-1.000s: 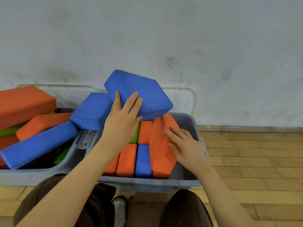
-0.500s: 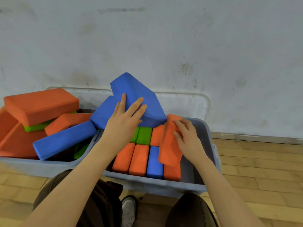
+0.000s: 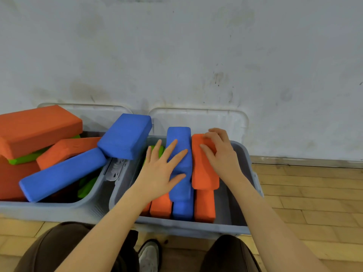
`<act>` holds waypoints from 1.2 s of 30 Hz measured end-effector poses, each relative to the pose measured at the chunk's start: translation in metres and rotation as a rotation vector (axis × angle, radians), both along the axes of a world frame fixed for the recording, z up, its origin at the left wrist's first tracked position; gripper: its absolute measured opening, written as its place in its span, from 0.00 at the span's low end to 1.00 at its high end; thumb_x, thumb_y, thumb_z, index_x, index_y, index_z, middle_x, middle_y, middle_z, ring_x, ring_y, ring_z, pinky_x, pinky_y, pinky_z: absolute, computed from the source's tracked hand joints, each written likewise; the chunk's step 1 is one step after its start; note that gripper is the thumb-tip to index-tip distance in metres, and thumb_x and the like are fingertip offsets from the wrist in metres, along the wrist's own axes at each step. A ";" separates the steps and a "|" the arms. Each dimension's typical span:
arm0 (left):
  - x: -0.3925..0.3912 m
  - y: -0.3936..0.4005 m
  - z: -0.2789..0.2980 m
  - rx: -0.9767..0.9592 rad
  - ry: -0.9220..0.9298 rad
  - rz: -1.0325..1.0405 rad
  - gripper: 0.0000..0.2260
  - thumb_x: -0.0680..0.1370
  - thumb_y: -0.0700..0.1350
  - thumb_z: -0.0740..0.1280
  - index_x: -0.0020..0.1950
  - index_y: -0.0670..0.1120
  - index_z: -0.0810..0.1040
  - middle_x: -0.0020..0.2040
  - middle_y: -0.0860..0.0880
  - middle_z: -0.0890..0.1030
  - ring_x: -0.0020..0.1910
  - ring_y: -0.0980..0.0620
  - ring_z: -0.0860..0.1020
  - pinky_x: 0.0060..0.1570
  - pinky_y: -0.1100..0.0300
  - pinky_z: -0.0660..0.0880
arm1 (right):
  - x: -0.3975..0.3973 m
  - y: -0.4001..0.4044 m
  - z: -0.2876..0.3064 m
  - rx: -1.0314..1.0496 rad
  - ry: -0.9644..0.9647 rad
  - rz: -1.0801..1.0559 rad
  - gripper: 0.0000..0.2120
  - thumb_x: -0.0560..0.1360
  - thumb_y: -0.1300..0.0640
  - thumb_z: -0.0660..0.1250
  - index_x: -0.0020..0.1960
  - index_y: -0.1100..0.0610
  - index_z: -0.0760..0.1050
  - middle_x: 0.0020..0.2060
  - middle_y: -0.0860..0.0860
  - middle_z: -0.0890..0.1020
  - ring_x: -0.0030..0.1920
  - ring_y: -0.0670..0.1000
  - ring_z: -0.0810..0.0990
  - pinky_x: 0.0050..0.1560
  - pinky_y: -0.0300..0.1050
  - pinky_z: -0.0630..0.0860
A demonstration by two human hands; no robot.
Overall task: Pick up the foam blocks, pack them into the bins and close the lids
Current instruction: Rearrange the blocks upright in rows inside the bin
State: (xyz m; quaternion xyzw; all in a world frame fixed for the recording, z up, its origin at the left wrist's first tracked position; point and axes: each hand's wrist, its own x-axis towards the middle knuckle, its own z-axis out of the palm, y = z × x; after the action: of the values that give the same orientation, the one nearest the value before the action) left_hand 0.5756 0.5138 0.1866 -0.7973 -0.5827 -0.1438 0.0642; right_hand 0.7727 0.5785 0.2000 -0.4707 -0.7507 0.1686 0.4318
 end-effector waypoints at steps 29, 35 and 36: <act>0.026 0.053 0.015 -0.102 -0.567 -0.117 0.39 0.70 0.39 0.74 0.75 0.56 0.58 0.77 0.55 0.48 0.72 0.58 0.58 0.53 0.70 0.65 | 0.034 0.001 -0.023 0.207 -0.252 0.065 0.24 0.77 0.49 0.58 0.71 0.55 0.67 0.74 0.55 0.61 0.73 0.64 0.58 0.67 0.34 0.54; 0.046 0.094 -0.002 -0.040 -0.592 -0.250 0.37 0.72 0.36 0.71 0.74 0.57 0.58 0.77 0.55 0.48 0.75 0.55 0.54 0.61 0.65 0.66 | 0.052 0.040 -0.039 0.119 -0.253 -0.019 0.23 0.78 0.49 0.57 0.70 0.54 0.68 0.73 0.54 0.64 0.72 0.63 0.60 0.71 0.61 0.60; 0.048 0.100 -0.008 -0.045 -0.592 -0.254 0.37 0.72 0.36 0.71 0.74 0.57 0.58 0.77 0.55 0.48 0.75 0.54 0.54 0.63 0.62 0.67 | 0.056 0.045 -0.045 0.101 -0.255 -0.020 0.23 0.78 0.49 0.58 0.70 0.54 0.68 0.73 0.54 0.64 0.73 0.62 0.60 0.71 0.62 0.59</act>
State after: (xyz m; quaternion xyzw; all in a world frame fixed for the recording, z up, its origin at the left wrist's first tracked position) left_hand 0.6238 0.6142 0.1783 -0.7884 -0.4748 -0.3636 -0.1441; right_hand 0.8283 0.6238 0.1554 -0.4736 -0.8021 0.0651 0.3579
